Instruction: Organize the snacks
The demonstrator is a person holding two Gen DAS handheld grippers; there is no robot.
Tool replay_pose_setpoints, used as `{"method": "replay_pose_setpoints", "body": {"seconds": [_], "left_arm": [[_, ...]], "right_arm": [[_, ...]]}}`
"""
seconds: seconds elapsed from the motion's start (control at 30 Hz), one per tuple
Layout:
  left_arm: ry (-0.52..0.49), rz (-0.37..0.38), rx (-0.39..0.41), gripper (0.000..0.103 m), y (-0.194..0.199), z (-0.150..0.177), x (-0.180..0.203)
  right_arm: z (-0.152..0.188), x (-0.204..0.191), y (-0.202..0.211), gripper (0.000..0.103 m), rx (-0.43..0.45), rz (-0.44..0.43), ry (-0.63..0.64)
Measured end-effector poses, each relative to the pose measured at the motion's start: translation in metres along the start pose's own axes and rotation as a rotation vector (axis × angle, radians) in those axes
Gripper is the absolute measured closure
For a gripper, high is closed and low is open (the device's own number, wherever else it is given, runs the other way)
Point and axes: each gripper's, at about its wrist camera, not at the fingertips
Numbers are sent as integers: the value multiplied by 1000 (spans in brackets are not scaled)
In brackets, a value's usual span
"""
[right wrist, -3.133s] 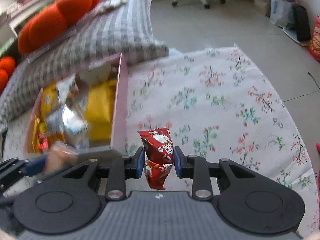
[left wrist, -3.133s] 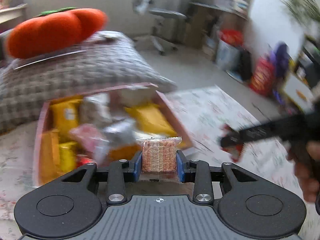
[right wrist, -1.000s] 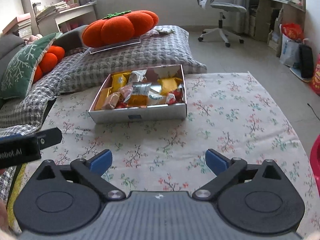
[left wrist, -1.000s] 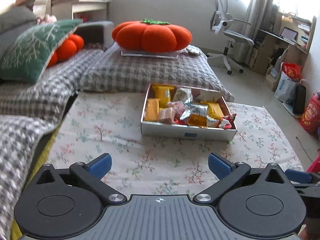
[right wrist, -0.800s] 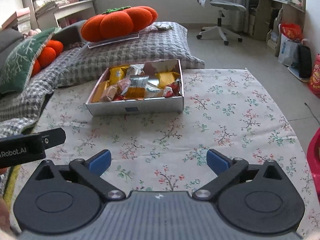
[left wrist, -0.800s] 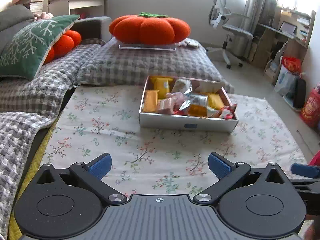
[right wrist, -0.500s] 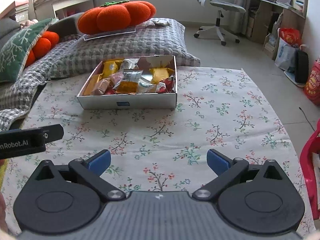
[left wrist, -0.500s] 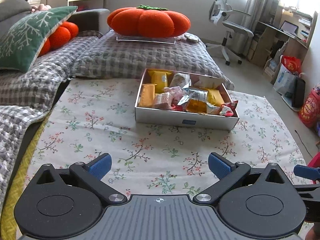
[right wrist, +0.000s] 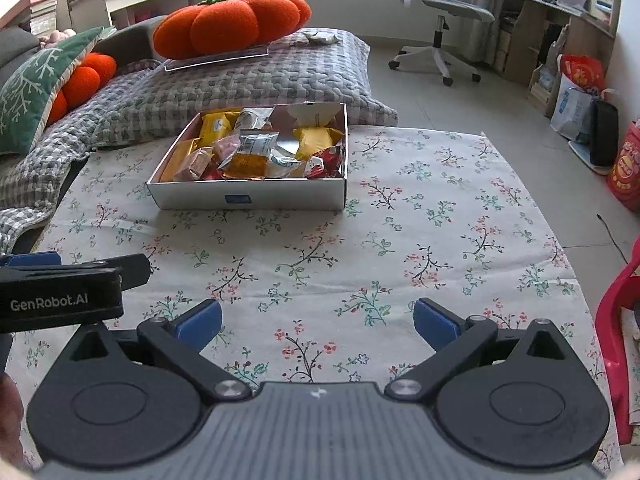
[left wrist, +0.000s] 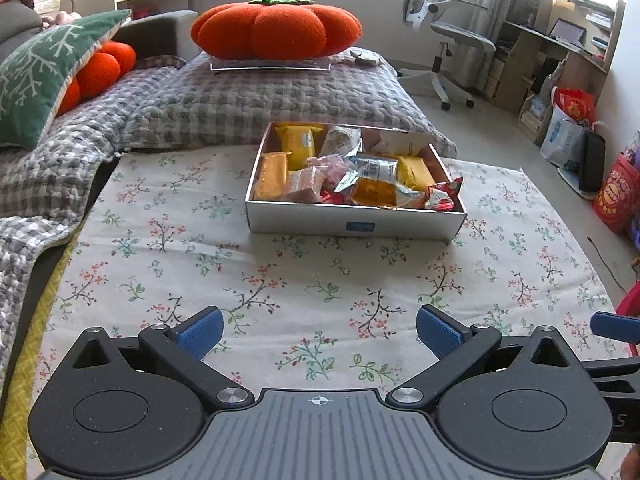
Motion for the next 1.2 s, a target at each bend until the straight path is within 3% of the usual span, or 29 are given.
{"method": "replay_pose_setpoints", "body": {"seconds": [1.2], "left_arm": [[-15, -10, 6, 0, -2, 2, 3]], "right_arm": [[-1, 2, -2, 1, -12, 38, 23]]}}
Point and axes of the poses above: each gripper's, at about its wrist camera, not at the fingertips, and y roughly against the way its jaws point, x to its right, z to its underside, and after that the axes turned 1 degree about y, right-handed
